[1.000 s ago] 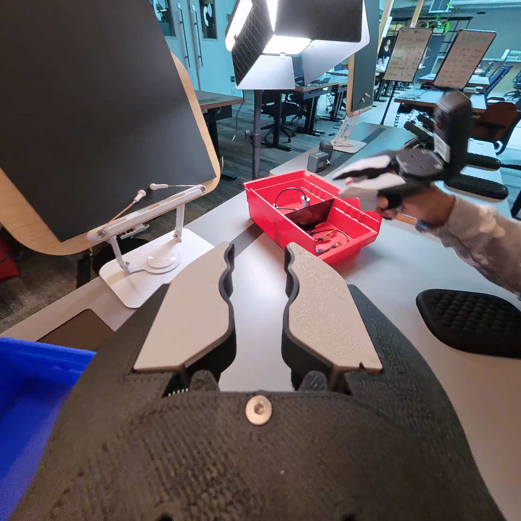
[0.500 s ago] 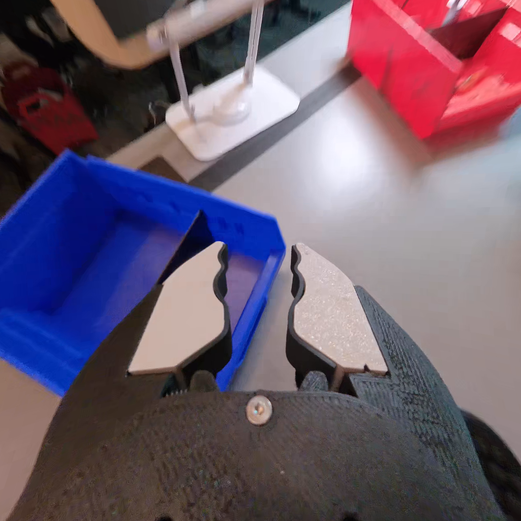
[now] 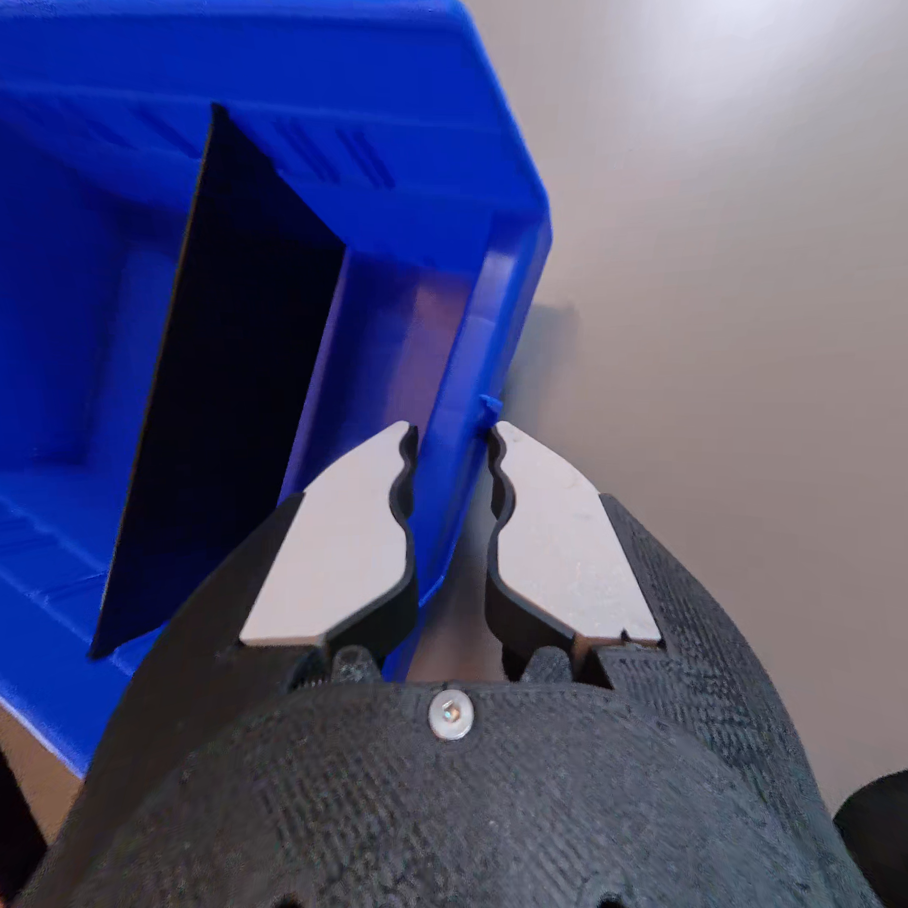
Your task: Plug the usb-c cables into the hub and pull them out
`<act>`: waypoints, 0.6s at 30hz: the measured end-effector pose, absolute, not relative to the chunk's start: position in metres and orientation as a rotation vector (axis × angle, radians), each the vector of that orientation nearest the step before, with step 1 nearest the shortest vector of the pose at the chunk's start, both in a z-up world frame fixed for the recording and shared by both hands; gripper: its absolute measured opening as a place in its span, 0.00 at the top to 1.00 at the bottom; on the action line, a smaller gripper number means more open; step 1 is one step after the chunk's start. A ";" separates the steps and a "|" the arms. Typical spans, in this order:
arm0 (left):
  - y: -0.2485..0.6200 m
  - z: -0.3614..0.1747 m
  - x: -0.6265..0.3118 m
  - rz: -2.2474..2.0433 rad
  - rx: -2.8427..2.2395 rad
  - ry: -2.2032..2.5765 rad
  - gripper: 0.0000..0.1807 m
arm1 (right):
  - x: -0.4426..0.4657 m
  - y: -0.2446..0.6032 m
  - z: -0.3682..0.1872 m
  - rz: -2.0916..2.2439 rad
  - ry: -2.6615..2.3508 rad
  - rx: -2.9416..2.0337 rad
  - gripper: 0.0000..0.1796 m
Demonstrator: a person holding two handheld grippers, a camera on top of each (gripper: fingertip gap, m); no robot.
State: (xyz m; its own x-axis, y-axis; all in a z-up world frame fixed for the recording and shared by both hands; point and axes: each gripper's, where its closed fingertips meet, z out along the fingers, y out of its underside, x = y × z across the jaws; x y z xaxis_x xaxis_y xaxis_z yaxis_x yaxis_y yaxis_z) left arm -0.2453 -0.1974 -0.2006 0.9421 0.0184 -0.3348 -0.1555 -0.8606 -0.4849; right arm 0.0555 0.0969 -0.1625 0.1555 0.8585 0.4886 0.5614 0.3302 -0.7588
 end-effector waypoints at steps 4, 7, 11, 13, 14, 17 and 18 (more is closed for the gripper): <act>-0.197 -0.200 -0.246 0.498 -2.574 0.130 0.84 | 0.059 0.100 -0.175 0.278 -1.594 -1.365 0.71; -0.201 -0.198 -0.250 0.528 -2.589 0.119 0.78 | 0.062 0.104 -0.183 0.197 -1.656 -1.362 0.71; -0.214 -0.213 -0.256 0.485 -2.702 0.085 0.73 | 0.065 0.112 -0.192 0.071 -1.754 -1.371 0.71; -0.219 -0.226 -0.263 0.529 -2.771 0.128 0.76 | 0.066 0.118 -0.199 -0.014 -1.822 -1.374 0.71; -0.214 -0.226 -0.262 0.519 -2.751 0.151 0.79 | 0.066 0.121 -0.202 -0.051 -1.844 -1.373 0.73; -0.203 -0.227 -0.255 0.523 -2.731 0.194 0.82 | 0.062 0.122 -0.209 -0.108 -1.896 -1.304 0.80; -0.199 -0.227 -0.251 0.539 -2.722 0.209 0.83 | 0.061 0.121 -0.209 -0.136 -1.907 -1.264 0.81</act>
State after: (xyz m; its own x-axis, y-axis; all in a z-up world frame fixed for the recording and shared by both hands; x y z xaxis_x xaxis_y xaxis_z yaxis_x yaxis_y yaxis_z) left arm -0.2512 -0.1989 -0.2267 0.9164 -0.0745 -0.3934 -0.2105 -0.9254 -0.3150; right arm 0.0611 0.1212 -0.2091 -0.1556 0.7174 0.6791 0.8066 0.4891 -0.3319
